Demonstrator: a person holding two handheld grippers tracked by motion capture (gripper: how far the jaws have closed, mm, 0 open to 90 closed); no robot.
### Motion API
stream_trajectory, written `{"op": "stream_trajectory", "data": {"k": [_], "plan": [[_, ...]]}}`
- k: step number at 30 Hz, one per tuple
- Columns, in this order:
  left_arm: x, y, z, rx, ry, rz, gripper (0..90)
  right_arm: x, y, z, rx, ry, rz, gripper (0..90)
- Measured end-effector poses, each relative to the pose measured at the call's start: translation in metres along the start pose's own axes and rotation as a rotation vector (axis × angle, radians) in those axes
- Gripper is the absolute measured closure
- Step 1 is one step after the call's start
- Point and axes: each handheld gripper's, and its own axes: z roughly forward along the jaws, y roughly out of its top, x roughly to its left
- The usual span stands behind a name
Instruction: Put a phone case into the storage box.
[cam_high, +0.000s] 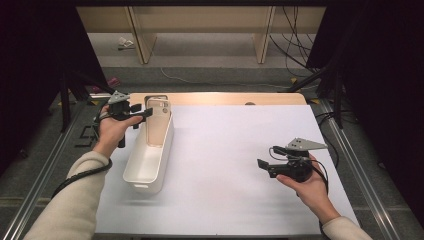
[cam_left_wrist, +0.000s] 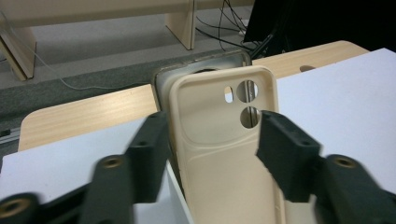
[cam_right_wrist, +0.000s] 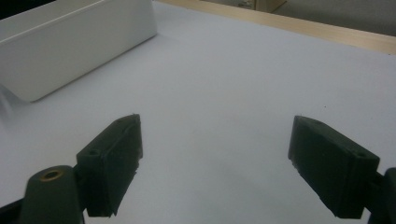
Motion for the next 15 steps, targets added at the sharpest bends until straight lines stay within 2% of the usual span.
{"op": "stream_trajectory", "data": {"k": [3,6,15], "plan": [[-0.005,0.001,-0.004,0.023,0.019,0.006,25.7,0.0,0.0,0.0,-0.001,-0.003,0.0,18.7],[-0.01,0.002,-0.011,0.027,0.026,0.014,19.5,0.0,0.0,0.0,0.001,-0.006,-0.001,18.8],[-0.021,-0.001,-0.027,0.031,0.004,0.046,11.3,-0.001,0.0,0.0,0.001,-0.014,-0.002,18.9]]}}
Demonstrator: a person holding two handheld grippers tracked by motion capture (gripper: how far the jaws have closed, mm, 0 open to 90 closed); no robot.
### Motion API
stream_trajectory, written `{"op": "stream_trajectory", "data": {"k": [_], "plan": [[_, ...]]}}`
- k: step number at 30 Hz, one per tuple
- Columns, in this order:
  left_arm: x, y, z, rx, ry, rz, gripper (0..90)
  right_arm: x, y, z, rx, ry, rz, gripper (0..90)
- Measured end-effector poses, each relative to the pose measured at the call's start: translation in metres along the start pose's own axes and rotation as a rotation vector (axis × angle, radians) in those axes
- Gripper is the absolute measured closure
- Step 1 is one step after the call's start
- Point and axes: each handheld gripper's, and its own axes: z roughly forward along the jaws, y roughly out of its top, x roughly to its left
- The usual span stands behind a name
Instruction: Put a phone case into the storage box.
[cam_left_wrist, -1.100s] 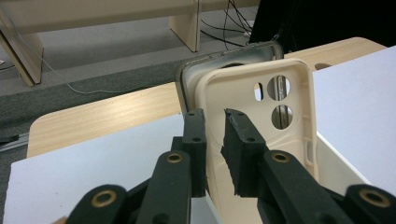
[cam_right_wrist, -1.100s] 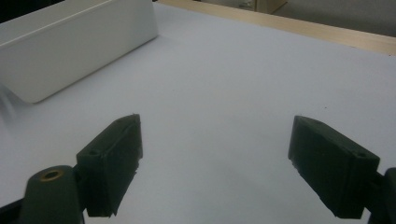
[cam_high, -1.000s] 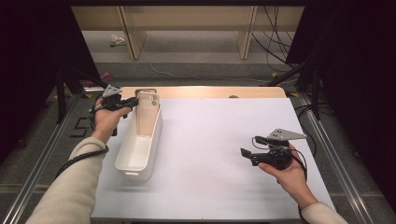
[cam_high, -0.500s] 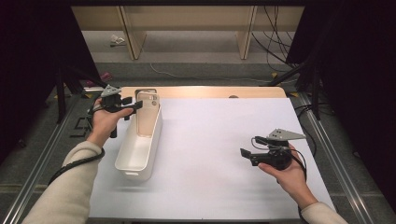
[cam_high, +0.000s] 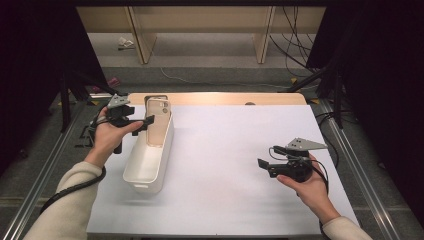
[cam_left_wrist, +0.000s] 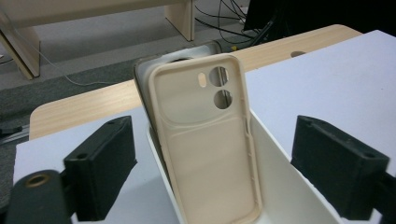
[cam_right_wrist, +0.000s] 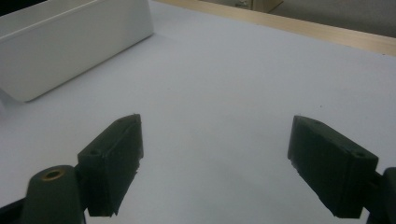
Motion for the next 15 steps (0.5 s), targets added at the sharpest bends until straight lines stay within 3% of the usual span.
{"op": "stream_trajectory", "data": {"k": [10,15], "plan": [[-0.014,-0.015,-0.017,-0.009,-0.023,0.027,0.0,-0.002,0.0,-0.001,0.002,-0.009,0.001,18.9],[-0.02,-0.025,-0.026,-0.017,-0.043,0.032,0.0,-0.003,0.0,-0.001,0.002,-0.009,0.0,18.9]]}}
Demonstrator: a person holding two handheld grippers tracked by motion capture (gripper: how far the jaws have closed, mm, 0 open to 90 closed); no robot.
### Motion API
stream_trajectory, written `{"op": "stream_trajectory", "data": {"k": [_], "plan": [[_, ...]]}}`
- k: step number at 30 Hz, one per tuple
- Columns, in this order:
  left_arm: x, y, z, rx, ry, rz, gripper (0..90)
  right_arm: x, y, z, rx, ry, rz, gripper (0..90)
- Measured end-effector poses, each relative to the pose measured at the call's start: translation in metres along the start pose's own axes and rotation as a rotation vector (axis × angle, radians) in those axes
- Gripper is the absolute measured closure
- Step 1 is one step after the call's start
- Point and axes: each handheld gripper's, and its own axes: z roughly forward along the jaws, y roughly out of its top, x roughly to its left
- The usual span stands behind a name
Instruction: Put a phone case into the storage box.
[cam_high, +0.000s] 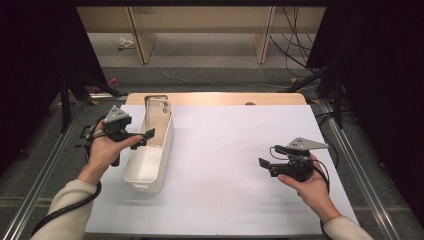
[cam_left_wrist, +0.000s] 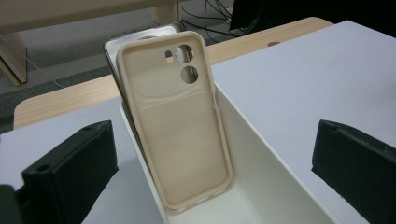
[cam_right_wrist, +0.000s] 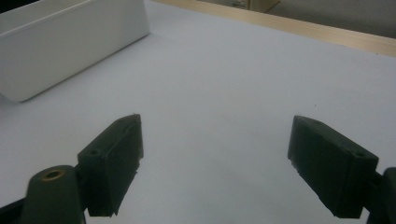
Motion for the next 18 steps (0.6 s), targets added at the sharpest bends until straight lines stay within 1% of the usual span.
{"op": "stream_trajectory", "data": {"k": [7,8,9,12,15,18], "plan": [[-0.012,-0.013,-0.013,-0.019,-0.022,0.007,0.0,0.0,0.0,0.0,-0.006,0.001,0.0,18.9],[-0.014,-0.014,-0.014,-0.019,-0.03,0.01,0.0,0.0,0.0,-0.001,-0.006,0.0,0.0,18.9],[-0.015,-0.016,-0.015,-0.014,-0.051,0.022,0.0,0.0,0.0,-0.001,-0.005,0.001,0.0,18.9],[-0.019,-0.02,-0.017,-0.016,-0.068,0.029,0.0,0.0,0.0,-0.001,-0.004,0.001,-0.002,18.9],[-0.023,-0.023,-0.019,-0.019,-0.075,0.028,0.0,0.0,-0.001,-0.003,-0.002,-0.002,-0.001,18.9],[-0.028,-0.025,-0.022,-0.027,-0.078,0.041,0.0,-0.002,-0.002,-0.004,-0.005,-0.003,0.001,18.9]]}}
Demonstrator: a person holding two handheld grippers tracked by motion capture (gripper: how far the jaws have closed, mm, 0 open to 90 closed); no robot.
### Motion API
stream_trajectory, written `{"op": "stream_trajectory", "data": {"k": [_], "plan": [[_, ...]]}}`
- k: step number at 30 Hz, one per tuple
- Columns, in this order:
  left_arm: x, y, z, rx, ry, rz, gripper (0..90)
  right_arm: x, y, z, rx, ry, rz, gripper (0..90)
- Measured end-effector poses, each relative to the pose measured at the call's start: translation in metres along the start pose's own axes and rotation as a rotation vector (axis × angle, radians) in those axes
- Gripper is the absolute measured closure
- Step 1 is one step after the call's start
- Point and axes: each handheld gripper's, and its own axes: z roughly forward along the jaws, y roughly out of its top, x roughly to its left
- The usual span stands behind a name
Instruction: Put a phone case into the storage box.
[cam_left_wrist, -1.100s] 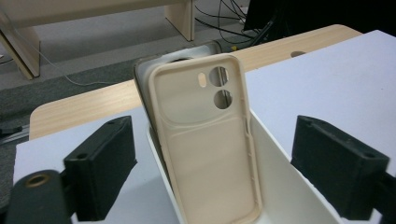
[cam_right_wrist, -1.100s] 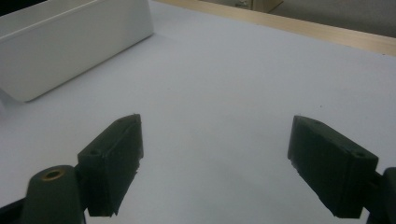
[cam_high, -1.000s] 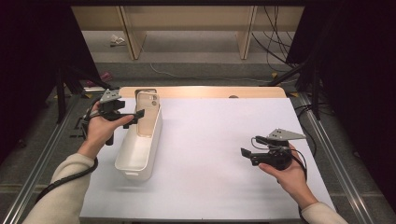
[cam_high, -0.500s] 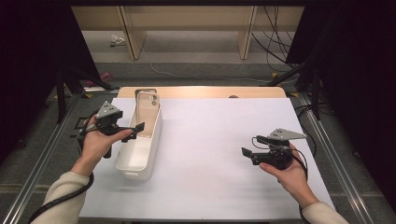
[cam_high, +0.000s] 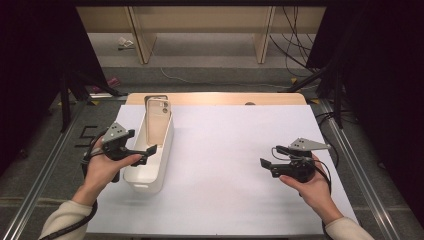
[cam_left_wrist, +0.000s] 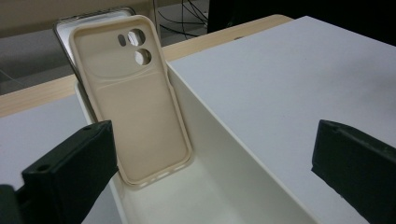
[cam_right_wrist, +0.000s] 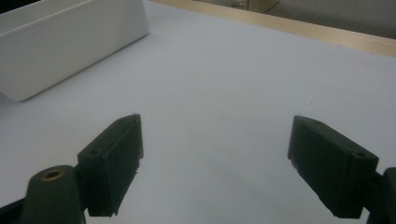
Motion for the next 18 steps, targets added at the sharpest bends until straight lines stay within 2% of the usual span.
{"op": "stream_trajectory", "data": {"k": [10,18], "plan": [[-0.019,-0.015,-0.007,-0.02,-0.013,0.043,0.0,-0.002,-0.004,-0.007,-0.001,-0.002,0.003,18.9],[-0.03,-0.027,-0.015,-0.039,-0.013,0.06,0.0,-0.003,-0.006,-0.012,0.0,-0.002,0.004,18.8]]}}
